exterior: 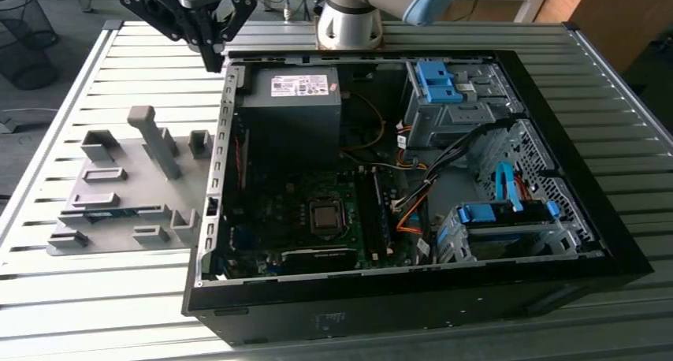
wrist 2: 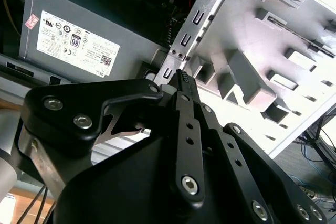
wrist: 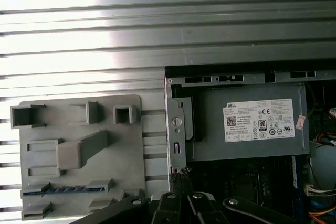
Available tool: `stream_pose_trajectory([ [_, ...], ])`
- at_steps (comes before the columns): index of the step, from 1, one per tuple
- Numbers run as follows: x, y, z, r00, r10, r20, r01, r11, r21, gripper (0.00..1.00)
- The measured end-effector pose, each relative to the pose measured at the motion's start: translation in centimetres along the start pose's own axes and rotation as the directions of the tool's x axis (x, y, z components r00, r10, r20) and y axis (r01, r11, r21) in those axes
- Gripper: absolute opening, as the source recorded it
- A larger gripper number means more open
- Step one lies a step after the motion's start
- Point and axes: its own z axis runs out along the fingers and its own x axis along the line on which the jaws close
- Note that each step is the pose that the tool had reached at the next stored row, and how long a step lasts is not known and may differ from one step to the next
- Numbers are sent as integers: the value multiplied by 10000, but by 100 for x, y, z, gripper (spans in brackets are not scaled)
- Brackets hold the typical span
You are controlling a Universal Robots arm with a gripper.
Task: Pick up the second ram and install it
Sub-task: 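Reach for the second ram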
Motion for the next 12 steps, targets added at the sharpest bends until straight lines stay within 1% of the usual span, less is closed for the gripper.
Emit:
stream_pose_trajectory([
  [12, 101, -8, -2, 10000, 0, 0, 0, 10000, 0, 11],
])
